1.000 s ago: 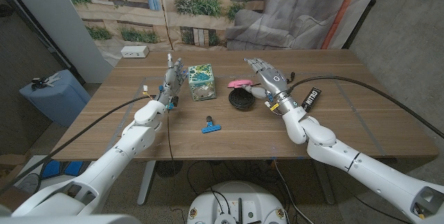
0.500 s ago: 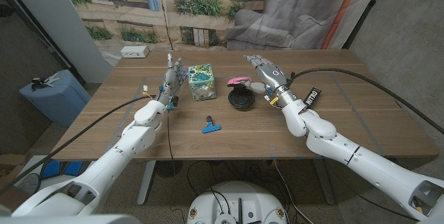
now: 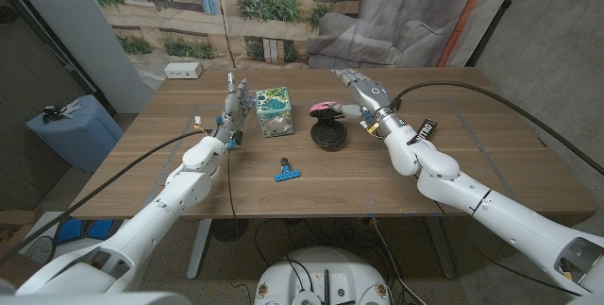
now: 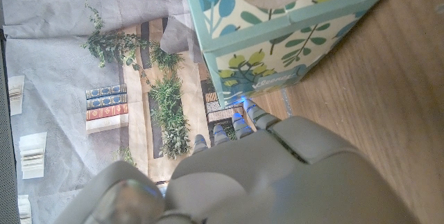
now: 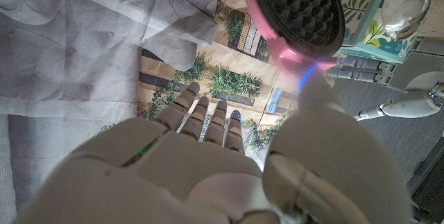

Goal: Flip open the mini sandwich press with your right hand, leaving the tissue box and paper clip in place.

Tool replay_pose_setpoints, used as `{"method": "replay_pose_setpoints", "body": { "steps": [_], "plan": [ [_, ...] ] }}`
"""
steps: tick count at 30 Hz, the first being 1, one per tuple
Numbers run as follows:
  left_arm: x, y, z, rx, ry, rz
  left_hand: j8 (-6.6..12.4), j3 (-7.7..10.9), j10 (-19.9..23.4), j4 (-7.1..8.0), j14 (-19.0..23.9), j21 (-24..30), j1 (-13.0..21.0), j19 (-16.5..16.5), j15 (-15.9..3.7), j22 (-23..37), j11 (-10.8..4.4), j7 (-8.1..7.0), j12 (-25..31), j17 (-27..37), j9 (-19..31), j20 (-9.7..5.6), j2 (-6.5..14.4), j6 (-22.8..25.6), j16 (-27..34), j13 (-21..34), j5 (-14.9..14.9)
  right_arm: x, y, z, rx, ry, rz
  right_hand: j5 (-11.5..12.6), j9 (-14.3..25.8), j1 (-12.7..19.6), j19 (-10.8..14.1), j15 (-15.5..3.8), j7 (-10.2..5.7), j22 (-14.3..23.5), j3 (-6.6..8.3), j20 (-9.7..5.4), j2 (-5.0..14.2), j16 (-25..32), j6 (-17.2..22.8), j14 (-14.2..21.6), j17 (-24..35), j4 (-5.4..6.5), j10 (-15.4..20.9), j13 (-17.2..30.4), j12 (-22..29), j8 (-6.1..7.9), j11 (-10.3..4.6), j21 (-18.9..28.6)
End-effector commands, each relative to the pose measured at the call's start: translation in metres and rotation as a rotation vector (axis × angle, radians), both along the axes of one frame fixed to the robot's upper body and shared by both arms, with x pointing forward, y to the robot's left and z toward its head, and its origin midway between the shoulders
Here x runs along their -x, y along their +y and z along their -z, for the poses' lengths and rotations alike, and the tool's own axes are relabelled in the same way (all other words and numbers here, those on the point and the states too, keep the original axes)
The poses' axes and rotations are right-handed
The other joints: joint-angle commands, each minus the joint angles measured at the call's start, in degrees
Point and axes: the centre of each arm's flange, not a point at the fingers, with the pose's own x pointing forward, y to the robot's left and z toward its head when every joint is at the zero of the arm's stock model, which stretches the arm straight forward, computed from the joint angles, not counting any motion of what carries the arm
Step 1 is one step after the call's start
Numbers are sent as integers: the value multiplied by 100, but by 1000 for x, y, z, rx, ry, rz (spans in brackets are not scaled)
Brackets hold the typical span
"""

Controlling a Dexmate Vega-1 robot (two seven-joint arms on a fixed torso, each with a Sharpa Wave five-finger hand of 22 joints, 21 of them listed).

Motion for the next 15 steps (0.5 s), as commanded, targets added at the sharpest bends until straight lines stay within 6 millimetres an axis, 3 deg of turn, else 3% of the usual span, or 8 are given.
{"method": "replay_pose_setpoints", "body": {
  "steps": [1,15],
  "plan": [
    [0,0,0,0,1,0,27,-45,-45,4,-39,36,-2,20,-215,16,-8,-46,33,19,26,-18,299,-196,18,14,27,-5,2,-13,-12,2,-9,39,21,-26,37,46,3,5,29,17,52,-8,69,31,8,19,48,19,2,0,-6,-2],
    [0,0,0,0,1,0,27,-45,-32,4,-38,36,-1,20,-212,16,-2,-46,38,19,26,-18,299,-199,18,14,27,-17,3,-20,-9,19,-6,42,21,-56,21,51,-13,6,22,35,72,-9,103,36,11,24,51,20,-4,-8,-1,-8]
  ]
}}
